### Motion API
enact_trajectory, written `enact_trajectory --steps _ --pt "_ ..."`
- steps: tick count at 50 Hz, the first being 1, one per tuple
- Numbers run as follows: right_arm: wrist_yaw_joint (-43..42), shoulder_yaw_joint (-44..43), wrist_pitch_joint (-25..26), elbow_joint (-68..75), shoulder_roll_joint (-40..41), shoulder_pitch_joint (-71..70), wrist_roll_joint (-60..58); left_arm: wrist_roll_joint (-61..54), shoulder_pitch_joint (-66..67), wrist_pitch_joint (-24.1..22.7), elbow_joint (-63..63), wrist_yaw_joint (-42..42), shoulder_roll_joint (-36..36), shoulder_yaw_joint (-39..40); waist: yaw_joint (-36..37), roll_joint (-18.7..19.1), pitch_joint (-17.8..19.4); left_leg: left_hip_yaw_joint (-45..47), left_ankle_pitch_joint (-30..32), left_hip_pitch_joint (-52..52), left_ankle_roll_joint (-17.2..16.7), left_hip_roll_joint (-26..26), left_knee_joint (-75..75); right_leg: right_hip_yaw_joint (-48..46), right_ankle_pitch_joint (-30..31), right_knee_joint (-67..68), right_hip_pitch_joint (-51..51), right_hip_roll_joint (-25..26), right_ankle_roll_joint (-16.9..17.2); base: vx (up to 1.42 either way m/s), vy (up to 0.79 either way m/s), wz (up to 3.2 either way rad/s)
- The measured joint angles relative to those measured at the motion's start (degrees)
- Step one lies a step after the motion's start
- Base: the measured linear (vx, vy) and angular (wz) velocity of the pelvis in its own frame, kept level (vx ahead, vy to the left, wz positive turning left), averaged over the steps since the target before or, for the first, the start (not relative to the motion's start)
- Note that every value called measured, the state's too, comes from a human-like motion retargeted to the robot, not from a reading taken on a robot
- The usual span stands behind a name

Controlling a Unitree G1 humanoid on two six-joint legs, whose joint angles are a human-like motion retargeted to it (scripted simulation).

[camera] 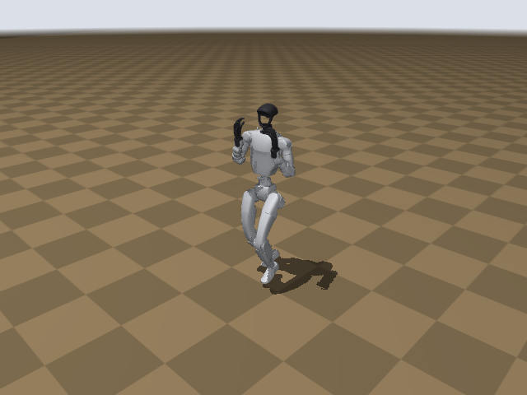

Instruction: Static pose

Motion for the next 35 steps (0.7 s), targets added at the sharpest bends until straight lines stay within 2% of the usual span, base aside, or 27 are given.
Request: enact_trajectory --steps 5,9,15,20,27,35 --pt "0.3 -0.1 1.1 0.8 -0.2 3.4 -0.9 0.2 1.4 -0.5 0.1 1.0 -0.3 -0.7 -0.9 -1.5 -0.6 -0.5 1.6 -0.2 -1.1 -6.5 -12.3 -1.2 5.8 6.1 1.5 -4.2 1.6 0.49 0.07 0.34" --pt "0.7 -0.1 1.9 0.9 -0.1 5.3 -2.6 1.6 1.4 0.0 -0.2 2.6 -0.8 -1.3 -2.1 -2.1 -1.0 -1.2 0.5 0.9 0.7 -9.6 -14.4 -2.2 8.1 15.8 1.0 -7.6 0.2 0.49 0.03 0.36" --pt "2.5 -0.4 2.2 1.2 0.7 5.4 -5.3 6.5 -0.2 1.8 -0.1 5.1 -1.7 -1.1 -4.8 -3.2 -0.3 -1.2 -7.4 3.7 6.3 -11.9 -10.1 -2.7 12.1 35.2 -4.1 -14.3 -2.9 0.48 -0.01 0.19" --pt "4.3 -1.5 2.0 3.1 1.6 4.7 -7.3 11.9 -2.3 3.4 1.3 7.4 -2.6 -0.3 -8.1 -3.4 0.6 -2.0 -13.3 7.2 8.4 -12.1 -9.0 -1.1 11.0 47.3 -13.1 -17.2 -6.2 0.49 -0.02 -0.03" --pt "5.5 -3.0 2.4 6.7 1.4 7.5 -9.2 16.1 -2.7 4.8 4.5 9.8 -4.5 -0.1 -12.9 0.0 0.3 -3.1 -17.6 15.1 7.1 -9.0 -12.9 -0.4 8.6 53.7 -28.0 -13.0 -7.5 0.55 -0.03 -0.23" --pt "4.4 -3.7 3.7 10.3 0.6 13.9 -12.3 17.4 -0.6 4.4 8.5 12.0 -4.7 -1.2 -16.8 4.4 0.8 -1.9 -17.1 27.1 3.6 -5.0 -16.7 -2.9 9.1 45.1 -39.3 -5.3 -5.2 0.60 -0.02 -0.33"
